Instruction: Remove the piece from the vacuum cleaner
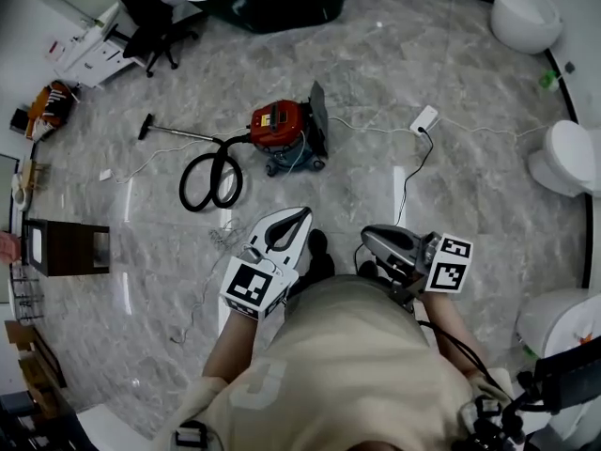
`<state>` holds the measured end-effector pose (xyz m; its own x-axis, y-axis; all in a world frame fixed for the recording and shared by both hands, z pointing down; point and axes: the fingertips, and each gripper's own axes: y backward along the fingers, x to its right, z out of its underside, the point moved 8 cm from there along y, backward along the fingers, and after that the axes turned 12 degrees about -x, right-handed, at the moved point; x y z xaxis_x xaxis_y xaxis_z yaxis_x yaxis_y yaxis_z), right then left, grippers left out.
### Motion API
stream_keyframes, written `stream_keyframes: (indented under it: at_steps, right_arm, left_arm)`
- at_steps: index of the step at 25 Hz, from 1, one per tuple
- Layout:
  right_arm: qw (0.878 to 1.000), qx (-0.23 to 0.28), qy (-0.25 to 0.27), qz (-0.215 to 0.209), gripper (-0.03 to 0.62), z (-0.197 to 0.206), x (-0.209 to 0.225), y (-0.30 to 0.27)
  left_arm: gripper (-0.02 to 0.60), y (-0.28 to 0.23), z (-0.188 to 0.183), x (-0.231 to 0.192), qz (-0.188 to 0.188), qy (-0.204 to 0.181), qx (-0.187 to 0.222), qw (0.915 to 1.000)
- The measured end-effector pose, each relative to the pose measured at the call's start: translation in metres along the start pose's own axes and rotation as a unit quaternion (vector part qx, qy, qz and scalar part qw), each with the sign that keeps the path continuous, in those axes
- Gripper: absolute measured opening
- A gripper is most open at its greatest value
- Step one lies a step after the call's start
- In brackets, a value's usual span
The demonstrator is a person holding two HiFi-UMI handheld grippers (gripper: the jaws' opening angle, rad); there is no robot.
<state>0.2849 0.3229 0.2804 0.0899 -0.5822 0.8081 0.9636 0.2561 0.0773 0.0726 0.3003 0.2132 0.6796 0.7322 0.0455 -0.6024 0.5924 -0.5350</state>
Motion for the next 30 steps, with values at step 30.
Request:
stream_keyframes:
  at_steps: [30]
  right_arm:
    - [0.981,-0.111,0.029,0.157,0.005,-0.085,0.052,-0.242]
  left_arm:
    - [-0.005,0.04,0.059,-0.257,0.031,0.073,0.046,0.9958]
